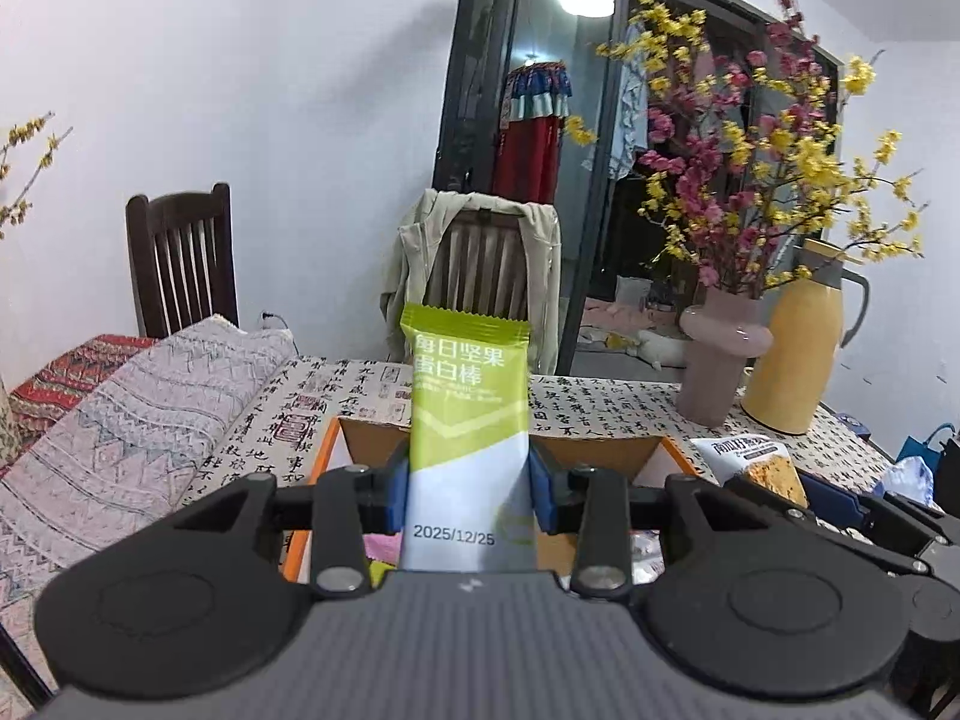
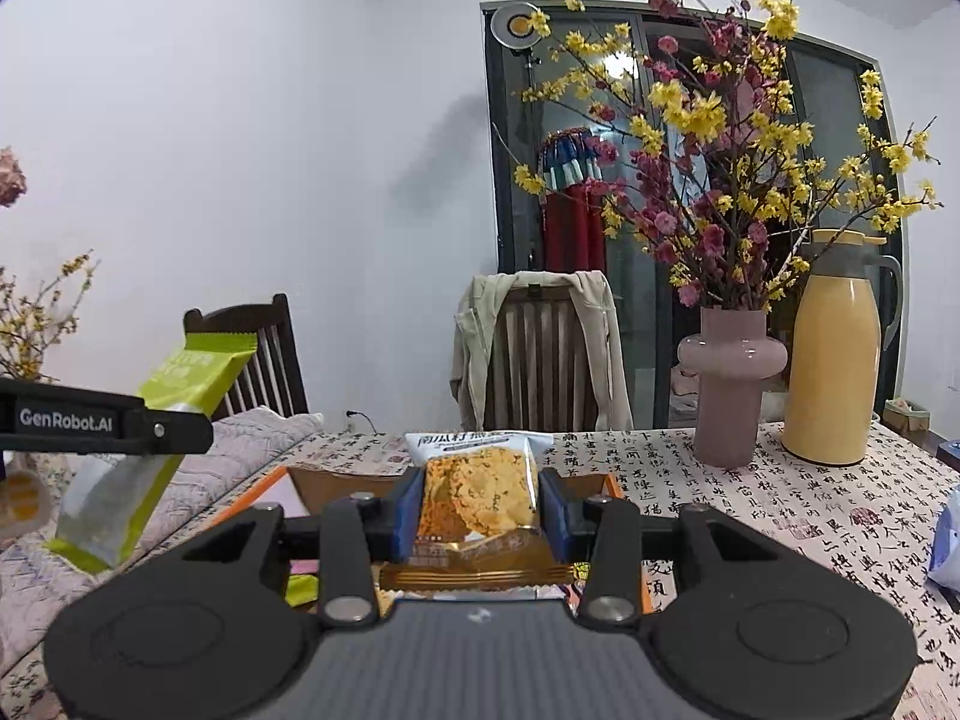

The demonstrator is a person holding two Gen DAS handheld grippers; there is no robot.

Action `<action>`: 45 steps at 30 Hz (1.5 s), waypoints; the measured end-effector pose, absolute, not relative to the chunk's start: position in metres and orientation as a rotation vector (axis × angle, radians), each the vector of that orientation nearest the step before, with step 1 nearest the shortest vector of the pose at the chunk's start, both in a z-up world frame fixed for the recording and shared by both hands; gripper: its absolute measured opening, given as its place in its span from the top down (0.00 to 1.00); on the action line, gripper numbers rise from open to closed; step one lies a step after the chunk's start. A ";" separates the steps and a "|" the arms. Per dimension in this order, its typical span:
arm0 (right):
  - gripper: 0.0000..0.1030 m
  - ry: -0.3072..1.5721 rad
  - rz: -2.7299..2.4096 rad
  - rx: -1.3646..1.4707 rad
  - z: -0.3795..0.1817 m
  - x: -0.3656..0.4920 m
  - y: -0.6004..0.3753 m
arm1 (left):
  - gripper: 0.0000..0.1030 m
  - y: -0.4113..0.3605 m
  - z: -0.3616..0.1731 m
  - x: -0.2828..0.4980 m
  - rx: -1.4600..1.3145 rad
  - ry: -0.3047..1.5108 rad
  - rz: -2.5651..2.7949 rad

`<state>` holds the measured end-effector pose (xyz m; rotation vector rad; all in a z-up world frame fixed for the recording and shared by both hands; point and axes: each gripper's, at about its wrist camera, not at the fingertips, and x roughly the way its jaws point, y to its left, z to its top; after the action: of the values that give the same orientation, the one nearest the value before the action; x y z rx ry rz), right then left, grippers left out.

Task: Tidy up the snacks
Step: 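Carry the snack bar and cracker packet over the box and open both tools, then move both tools back over the remaining snack packets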

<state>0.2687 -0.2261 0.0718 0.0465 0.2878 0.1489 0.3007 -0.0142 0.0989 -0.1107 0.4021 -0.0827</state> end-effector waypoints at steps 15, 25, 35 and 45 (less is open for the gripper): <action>0.61 0.330 0.103 0.004 0.025 0.311 -0.216 | 0.63 0.002 0.056 0.346 -0.179 0.433 -0.013; 0.60 0.368 0.097 0.016 0.020 0.311 -0.217 | 0.60 0.002 0.046 0.345 -0.180 0.445 -0.010; 0.00 0.355 0.088 0.080 0.022 0.306 -0.227 | 0.00 0.007 0.051 0.330 -0.212 0.361 0.040; 0.00 0.372 0.083 0.080 0.021 0.308 -0.228 | 0.00 0.007 0.058 0.324 -0.221 0.380 0.063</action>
<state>0.3080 -0.2282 0.0215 0.0803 0.3716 0.0832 0.3240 0.0066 0.0578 -0.2208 0.3798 0.0634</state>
